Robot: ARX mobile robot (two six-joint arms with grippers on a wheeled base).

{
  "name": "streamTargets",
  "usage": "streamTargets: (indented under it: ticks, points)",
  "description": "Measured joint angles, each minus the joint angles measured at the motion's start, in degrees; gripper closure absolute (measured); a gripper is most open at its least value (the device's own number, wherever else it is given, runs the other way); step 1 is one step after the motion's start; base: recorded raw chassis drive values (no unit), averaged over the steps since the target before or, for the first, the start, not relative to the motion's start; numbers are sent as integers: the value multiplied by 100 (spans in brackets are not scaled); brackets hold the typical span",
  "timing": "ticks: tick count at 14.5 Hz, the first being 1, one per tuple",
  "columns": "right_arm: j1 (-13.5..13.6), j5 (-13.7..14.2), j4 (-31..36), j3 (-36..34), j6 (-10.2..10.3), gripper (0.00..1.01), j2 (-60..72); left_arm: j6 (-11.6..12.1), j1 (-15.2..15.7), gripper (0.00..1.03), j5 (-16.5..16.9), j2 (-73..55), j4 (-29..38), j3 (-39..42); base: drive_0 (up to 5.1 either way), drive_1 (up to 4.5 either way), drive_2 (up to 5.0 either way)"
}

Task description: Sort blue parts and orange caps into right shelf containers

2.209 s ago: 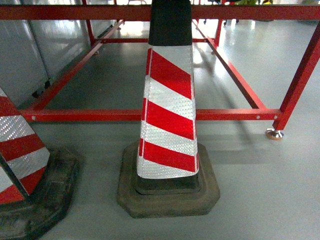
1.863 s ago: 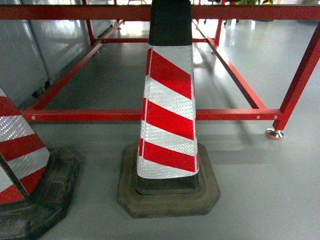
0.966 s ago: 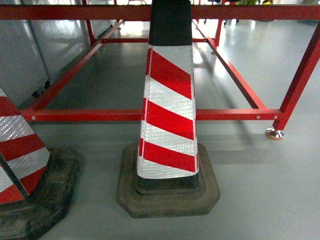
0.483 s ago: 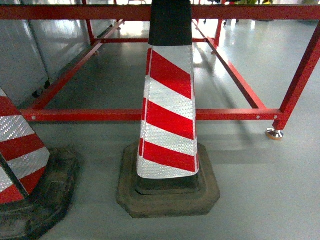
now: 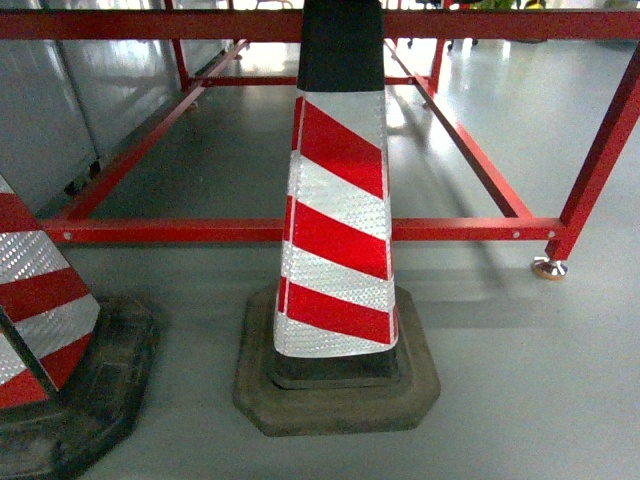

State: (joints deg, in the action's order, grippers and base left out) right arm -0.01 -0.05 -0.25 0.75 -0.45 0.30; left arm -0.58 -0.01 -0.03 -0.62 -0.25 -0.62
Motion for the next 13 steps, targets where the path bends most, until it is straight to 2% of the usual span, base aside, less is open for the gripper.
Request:
streamTargets:
  ticks: [13]
  points:
    - [0,0,-2,0,39,3,0,15,0,5,-4,0,0,0,0,0,0]
